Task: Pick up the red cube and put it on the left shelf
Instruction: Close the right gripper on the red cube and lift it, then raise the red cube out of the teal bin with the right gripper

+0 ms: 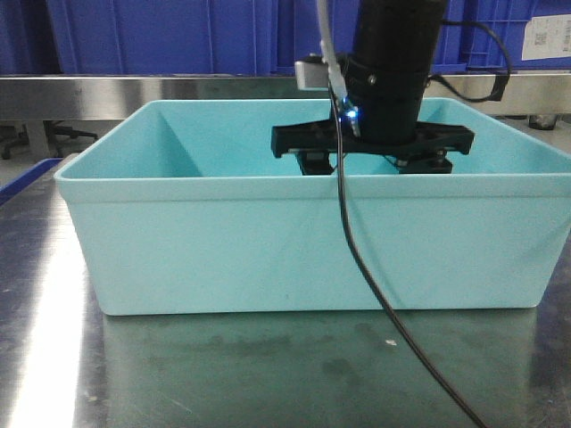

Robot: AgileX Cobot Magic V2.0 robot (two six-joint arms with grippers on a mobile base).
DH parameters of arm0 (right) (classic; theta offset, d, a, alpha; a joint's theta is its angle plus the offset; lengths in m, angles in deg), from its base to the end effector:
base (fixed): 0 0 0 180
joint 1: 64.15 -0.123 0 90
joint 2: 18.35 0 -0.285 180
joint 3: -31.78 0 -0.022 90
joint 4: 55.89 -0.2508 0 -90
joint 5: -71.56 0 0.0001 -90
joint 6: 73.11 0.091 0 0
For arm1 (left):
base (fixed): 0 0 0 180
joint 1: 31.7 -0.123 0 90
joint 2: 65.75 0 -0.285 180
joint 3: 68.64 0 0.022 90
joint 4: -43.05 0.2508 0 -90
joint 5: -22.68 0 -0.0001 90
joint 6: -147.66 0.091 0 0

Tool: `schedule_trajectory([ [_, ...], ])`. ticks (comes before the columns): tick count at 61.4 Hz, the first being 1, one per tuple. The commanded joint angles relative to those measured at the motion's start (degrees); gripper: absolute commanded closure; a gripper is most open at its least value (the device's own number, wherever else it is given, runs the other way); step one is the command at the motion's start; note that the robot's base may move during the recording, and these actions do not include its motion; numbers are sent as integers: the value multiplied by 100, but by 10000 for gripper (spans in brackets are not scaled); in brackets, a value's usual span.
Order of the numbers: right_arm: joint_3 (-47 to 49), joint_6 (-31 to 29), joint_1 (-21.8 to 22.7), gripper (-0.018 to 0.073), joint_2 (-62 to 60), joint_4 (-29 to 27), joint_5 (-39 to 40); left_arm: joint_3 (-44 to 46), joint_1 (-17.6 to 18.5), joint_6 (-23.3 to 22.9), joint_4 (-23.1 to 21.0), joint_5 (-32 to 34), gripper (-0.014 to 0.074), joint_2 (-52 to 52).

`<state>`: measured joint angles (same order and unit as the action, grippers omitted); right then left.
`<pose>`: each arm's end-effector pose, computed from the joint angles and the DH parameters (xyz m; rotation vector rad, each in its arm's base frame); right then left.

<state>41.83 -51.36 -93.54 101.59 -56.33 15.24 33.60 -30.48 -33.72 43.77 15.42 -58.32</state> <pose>0.3545 0.2003 0.2169 -0.1897 2.9169 0.1617 0.0564 -0.0011 0.1988 0.0066 1.6136 -0.0242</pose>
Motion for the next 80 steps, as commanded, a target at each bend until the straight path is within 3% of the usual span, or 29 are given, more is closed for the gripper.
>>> schedule_trajectory([
  [1,193,12,14,40,-324,148,140,-132,7,-5,-36,503,495,-84],
  [13,233,12,14,276,-335,344,61,-132,7,-5,-36,503,495,-84],
  [20,381,12,14,349,-360,344,-31,-132,7,-5,-36,503,495,-84],
  [38,777,-149,-65,354,-1348,344,-85,-132,7,-5,-36,503,495,-84],
  [52,368,-850,-213,354,-2899,346,-86,-132,7,-5,-36,503,495,-84],
  [63,-554,-946,-262,354,-4363,366,289,-132,7,-5,-36,503,495,-84],
  [80,-2746,-946,-262,354,-6948,422,1156,-132,7,-5,-36,503,495,-84],
])
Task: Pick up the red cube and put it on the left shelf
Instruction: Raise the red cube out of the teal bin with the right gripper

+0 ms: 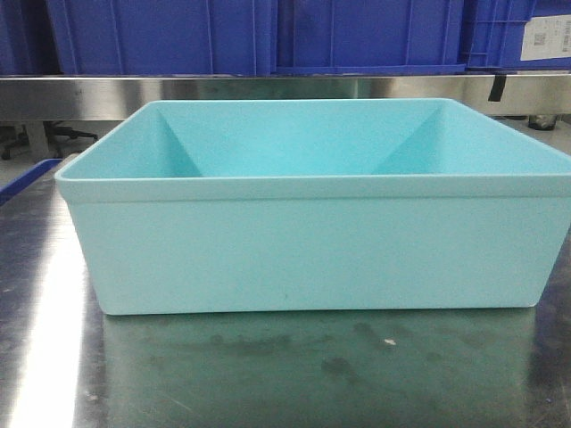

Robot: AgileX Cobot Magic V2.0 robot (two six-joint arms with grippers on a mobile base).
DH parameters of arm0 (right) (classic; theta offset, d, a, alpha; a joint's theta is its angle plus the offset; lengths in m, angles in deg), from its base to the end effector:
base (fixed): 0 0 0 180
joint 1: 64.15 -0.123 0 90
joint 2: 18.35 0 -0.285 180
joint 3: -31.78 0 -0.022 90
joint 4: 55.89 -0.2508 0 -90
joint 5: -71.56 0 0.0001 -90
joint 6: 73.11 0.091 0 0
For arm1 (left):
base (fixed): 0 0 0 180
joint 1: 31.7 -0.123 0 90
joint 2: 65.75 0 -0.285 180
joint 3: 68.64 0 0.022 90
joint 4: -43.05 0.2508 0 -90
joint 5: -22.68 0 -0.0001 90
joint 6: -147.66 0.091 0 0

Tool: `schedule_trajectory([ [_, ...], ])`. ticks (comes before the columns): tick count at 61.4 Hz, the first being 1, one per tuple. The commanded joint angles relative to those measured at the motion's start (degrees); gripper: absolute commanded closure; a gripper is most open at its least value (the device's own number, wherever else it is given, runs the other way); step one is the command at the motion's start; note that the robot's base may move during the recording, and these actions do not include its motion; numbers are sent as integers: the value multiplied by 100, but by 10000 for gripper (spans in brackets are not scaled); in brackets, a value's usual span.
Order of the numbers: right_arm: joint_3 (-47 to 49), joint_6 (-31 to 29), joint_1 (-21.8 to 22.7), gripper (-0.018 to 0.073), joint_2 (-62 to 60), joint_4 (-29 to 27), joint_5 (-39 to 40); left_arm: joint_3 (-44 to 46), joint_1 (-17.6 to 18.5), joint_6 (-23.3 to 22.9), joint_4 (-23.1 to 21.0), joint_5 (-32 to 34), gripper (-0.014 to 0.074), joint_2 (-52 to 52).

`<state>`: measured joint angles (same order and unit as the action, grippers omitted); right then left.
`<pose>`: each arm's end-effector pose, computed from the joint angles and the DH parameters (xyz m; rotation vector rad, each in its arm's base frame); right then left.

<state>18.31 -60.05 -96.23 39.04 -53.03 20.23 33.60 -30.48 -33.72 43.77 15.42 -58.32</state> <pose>0.1316 0.0783 0.4176 -0.3669 2.1270 0.4014 0.0564 -0.0011 0.1988 0.0066 1.6136 -0.0242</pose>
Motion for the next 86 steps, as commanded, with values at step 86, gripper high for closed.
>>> schedule_trajectory([
  [86,-2531,-77,12,354,-3351,119,1502,-132,7,-5,-36,503,495,-84],
])
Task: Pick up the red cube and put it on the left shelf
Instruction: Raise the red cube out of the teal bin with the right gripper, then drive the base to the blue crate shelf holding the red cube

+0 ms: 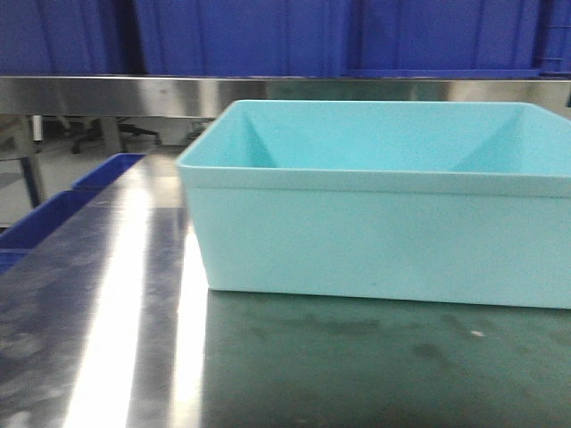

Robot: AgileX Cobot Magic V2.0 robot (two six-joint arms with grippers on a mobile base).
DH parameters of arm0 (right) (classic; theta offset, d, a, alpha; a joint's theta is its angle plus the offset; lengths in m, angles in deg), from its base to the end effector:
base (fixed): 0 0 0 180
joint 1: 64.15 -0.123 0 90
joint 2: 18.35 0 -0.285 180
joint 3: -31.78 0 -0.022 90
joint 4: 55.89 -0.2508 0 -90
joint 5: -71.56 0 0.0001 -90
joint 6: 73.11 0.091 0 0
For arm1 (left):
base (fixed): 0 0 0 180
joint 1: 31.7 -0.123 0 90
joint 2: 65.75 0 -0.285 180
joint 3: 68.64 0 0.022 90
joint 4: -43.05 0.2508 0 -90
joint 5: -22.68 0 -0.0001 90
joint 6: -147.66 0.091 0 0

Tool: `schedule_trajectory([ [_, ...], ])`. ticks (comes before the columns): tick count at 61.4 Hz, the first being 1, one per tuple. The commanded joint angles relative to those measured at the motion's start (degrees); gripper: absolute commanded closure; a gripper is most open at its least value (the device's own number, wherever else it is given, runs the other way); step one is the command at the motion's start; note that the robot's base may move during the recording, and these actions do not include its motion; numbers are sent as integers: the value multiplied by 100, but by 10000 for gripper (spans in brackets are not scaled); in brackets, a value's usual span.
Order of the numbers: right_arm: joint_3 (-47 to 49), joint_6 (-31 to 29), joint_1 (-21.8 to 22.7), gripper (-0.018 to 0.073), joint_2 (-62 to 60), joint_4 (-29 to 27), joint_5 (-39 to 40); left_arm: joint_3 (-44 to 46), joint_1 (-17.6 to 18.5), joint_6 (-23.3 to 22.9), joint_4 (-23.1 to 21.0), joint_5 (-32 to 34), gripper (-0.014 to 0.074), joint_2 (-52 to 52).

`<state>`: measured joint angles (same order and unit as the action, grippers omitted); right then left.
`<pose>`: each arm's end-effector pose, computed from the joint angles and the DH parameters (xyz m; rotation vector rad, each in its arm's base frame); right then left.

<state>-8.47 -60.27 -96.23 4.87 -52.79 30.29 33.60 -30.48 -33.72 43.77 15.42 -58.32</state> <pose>0.0361 0.0188 0.3439 -0.3220 1.8269 0.4889 0.0564 -0.0011 0.1988 0.0066 1.6136 -0.0242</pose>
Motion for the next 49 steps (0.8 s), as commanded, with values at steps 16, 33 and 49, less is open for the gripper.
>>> schedule_trajectory([
  [16,146,-55,12,354,66,95,496,-132,7,-5,-36,503,495,-84],
  [33,146,-55,12,354,66,95,496,-132,7,-5,-36,503,495,-84],
  [49,146,-55,12,354,66,95,496,-132,7,-5,-36,503,495,-84],
])
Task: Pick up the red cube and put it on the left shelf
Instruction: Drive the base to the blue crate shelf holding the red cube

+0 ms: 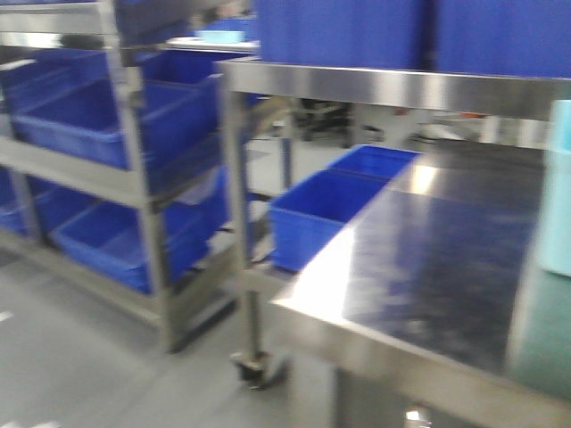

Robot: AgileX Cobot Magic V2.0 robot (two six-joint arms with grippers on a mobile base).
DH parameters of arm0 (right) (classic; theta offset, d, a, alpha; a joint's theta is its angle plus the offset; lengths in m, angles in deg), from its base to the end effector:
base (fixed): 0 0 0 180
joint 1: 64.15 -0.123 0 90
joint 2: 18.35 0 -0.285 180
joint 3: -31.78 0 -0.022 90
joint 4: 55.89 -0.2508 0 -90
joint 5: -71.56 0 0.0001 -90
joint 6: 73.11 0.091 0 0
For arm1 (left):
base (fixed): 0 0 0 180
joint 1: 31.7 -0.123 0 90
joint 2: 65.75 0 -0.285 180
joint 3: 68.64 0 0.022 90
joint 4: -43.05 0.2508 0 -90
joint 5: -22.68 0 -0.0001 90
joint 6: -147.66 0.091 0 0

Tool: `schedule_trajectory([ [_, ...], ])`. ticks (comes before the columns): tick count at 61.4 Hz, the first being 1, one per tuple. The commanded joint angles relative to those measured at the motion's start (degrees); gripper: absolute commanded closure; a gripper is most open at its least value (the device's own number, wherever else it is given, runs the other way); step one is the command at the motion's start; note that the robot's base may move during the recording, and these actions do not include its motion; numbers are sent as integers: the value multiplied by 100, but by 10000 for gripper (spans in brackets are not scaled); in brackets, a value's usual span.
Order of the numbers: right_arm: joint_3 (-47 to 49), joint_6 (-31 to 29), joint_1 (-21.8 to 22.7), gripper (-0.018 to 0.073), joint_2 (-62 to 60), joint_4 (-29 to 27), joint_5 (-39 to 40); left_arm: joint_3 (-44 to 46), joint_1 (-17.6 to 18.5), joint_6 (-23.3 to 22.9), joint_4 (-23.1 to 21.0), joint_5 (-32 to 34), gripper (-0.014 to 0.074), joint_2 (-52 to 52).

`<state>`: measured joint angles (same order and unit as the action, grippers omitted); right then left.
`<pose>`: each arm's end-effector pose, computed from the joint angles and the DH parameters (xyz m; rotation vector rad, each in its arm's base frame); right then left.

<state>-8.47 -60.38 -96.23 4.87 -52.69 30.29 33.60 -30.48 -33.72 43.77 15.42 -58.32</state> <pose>0.0362 0.0187 0.3439 -0.3241 1.8261 0.4856 0.0564 -0.0011 0.1988 0.0066 1.6136 -0.0242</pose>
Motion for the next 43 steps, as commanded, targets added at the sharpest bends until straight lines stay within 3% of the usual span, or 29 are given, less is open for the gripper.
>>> schedule_trajectory([
  [1,146,-44,12,354,66,85,496,-132,7,-5,-36,503,495,-84],
  [43,146,-44,12,354,66,85,496,-132,7,-5,-36,503,495,-84],
])
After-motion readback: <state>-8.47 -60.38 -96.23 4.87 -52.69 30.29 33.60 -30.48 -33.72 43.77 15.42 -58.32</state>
